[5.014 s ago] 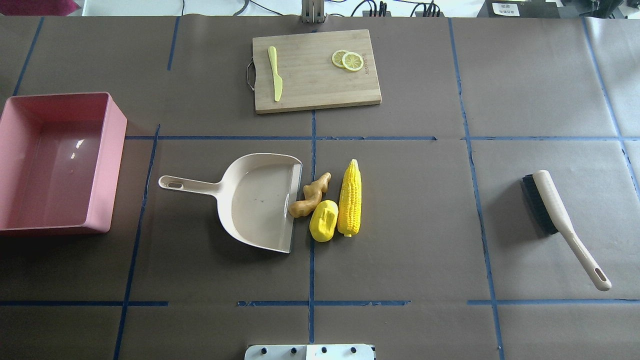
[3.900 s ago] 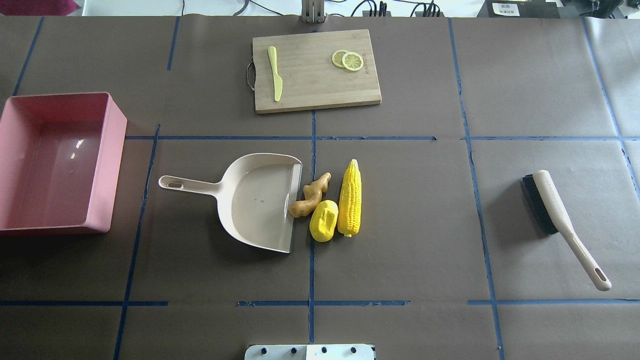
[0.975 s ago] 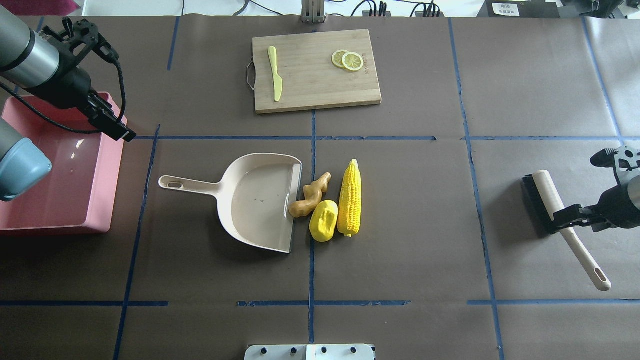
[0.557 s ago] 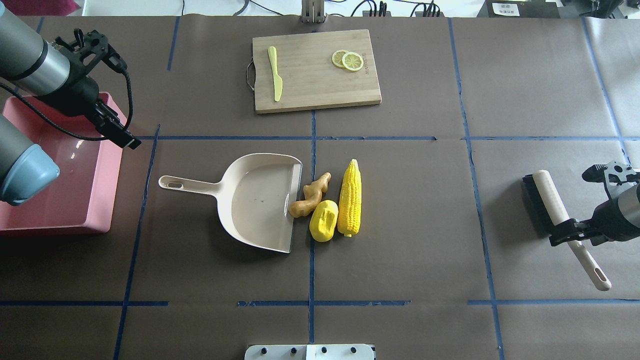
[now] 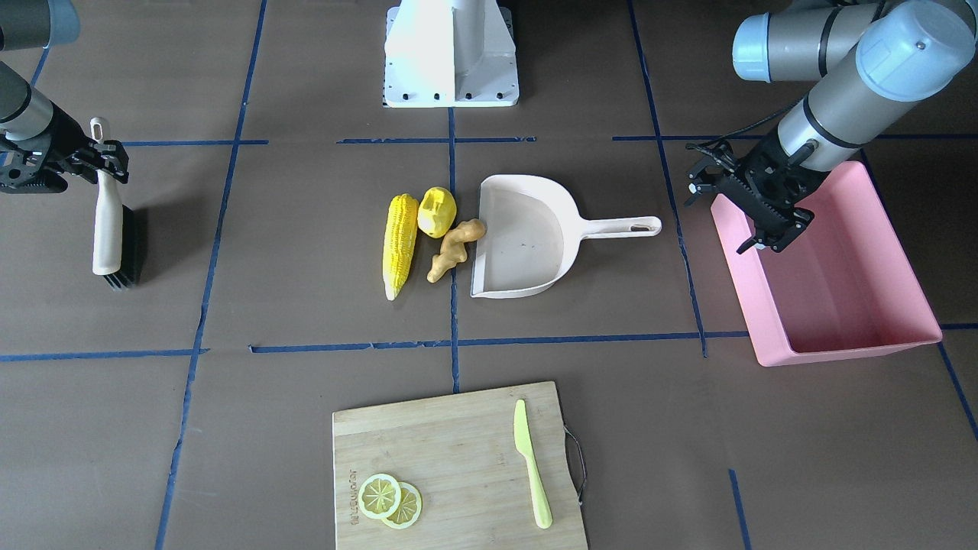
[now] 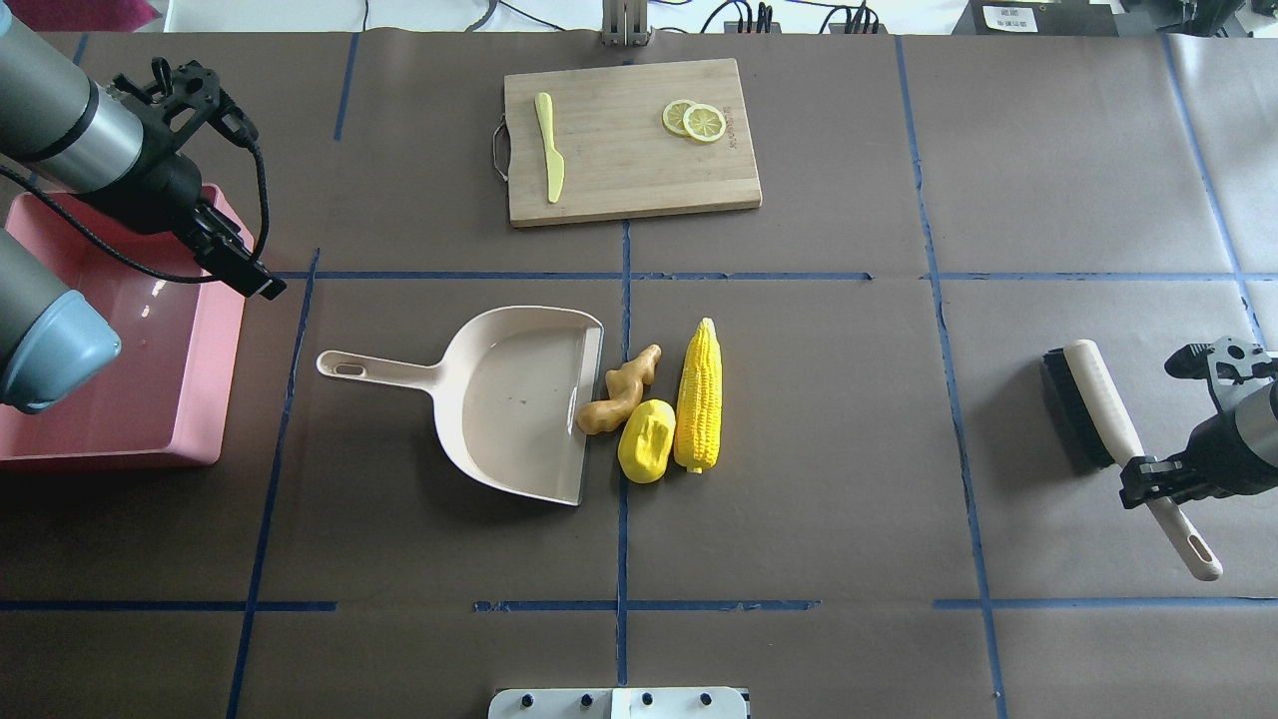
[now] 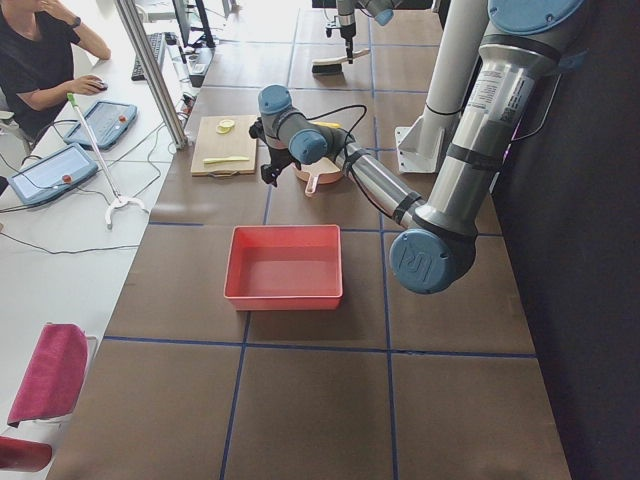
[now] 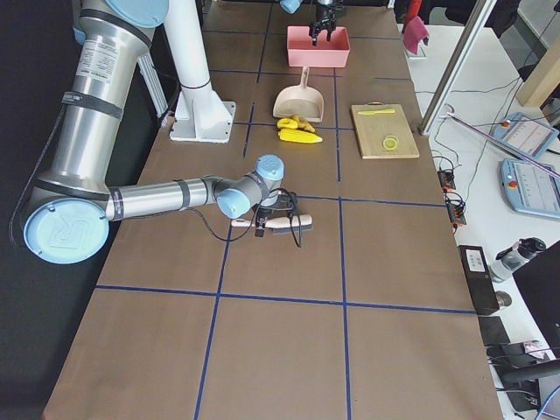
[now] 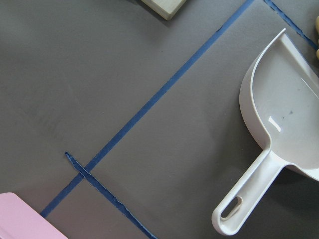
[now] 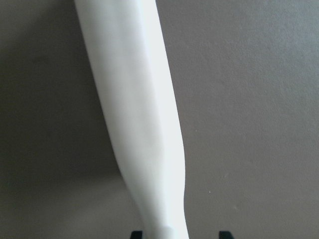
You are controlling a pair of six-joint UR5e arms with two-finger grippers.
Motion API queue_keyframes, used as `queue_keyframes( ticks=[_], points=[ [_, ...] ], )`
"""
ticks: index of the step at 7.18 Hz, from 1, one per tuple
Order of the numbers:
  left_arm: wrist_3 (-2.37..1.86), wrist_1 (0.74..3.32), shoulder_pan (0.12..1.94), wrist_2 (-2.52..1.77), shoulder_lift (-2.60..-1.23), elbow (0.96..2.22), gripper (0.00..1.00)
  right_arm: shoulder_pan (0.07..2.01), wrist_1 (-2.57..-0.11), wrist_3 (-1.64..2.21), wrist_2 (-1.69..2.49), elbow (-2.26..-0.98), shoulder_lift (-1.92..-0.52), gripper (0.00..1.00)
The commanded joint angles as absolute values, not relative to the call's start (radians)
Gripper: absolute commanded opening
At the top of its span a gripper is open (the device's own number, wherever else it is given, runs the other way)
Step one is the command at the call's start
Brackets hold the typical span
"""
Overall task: Sweep and dump trash into bin
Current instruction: 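Move the left gripper to the dustpan handle while the right reaches the brush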
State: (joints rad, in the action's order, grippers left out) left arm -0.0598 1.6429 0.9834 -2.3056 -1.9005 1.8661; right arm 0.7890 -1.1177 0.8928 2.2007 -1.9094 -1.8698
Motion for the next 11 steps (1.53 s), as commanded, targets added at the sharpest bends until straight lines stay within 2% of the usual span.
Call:
queue_keyframes(
  ticks=[1,3,4,5,9,11],
  points=[
    [-0.06,1.643,0.983,-2.306,-1.899,1.865,1.0,0.776,-1.117,0.891,2.207,-1.923,-1.878,0.48],
    [-0.06,1.643,0.983,-2.306,-1.898,1.865,1.0,0.772,-1.117,0.891,2.206,-1.924,-1.887,0.46],
    [-0.06,1.644,0.982,-2.306,-1.898,1.862,1.0,0.773,-1.117,0.893,2.206,-1.925,-1.887,0.35],
    [-0.06,1.643,0.982,-2.306,-1.898,1.859,1.0,0.775,-1.117,0.893,2.207,-1.928,-1.887,0.02],
    [-0.023,1.695,0.945,-2.306,-1.905,1.876,1.0,0.776,-1.117,0.894,2.203,-2.003,-1.887,0.0],
    [0.137,1.729,0.911,-2.306,-1.898,1.878,1.0,0.776,-1.117,0.896,2.201,-2.037,-1.876,0.0]
  ],
)
